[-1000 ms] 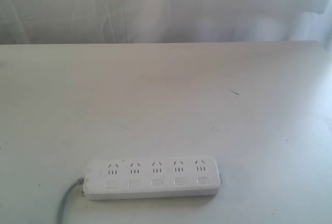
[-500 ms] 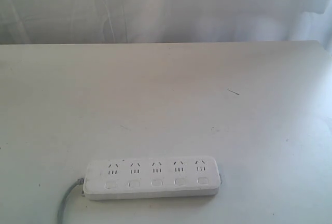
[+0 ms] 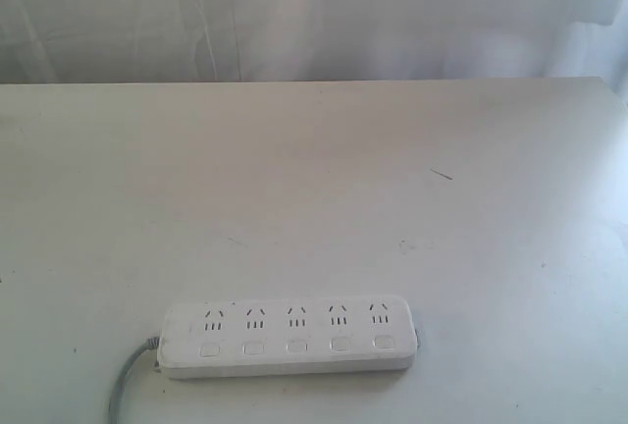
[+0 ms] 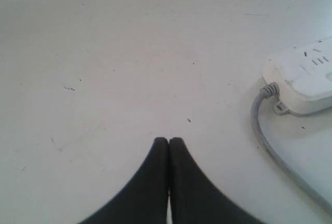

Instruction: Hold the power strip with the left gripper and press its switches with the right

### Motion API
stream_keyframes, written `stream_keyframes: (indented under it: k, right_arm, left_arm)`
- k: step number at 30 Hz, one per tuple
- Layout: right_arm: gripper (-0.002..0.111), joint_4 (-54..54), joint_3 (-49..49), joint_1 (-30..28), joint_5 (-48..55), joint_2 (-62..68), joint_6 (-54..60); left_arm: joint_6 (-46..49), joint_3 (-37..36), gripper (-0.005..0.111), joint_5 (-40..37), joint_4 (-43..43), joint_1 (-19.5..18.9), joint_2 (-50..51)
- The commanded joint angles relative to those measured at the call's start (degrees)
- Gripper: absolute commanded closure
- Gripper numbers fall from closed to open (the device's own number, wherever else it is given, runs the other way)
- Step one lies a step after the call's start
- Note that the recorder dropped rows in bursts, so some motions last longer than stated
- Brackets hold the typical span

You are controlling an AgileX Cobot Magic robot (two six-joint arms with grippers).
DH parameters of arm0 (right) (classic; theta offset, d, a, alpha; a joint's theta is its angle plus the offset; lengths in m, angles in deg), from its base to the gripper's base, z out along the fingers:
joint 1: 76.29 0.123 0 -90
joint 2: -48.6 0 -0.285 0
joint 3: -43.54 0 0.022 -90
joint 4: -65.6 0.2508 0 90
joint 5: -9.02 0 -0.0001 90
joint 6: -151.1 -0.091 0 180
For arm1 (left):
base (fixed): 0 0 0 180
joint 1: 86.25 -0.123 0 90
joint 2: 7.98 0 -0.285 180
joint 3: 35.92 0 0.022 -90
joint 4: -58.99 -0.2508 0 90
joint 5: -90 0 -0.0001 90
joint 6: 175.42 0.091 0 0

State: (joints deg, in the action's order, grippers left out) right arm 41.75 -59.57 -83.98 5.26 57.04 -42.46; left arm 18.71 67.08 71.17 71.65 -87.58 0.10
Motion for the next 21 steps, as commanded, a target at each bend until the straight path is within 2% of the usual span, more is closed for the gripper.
stream_keyframes:
  k: [1, 11, 21]
  right_arm:
    - [0.108, 4.3, 0.3, -0.4, 8.4, -0.1, 4.1]
    - [0.108, 4.5, 0.3, -0.4, 24.1, -0.1, 4.4]
    - [0.108, 8.0, 0.3, -0.4, 24.1, -0.1, 4.4]
  left_arm:
    - [0.1, -0.2, 0.107, -1.6, 0.2, -0.2, -0.3]
    - [0.1, -0.2, 0.107, -1.6, 0.2, -0.2, -0.3]
    - [0.1, -0.2, 0.107, -1.6, 0.2, -0.2, -0.3]
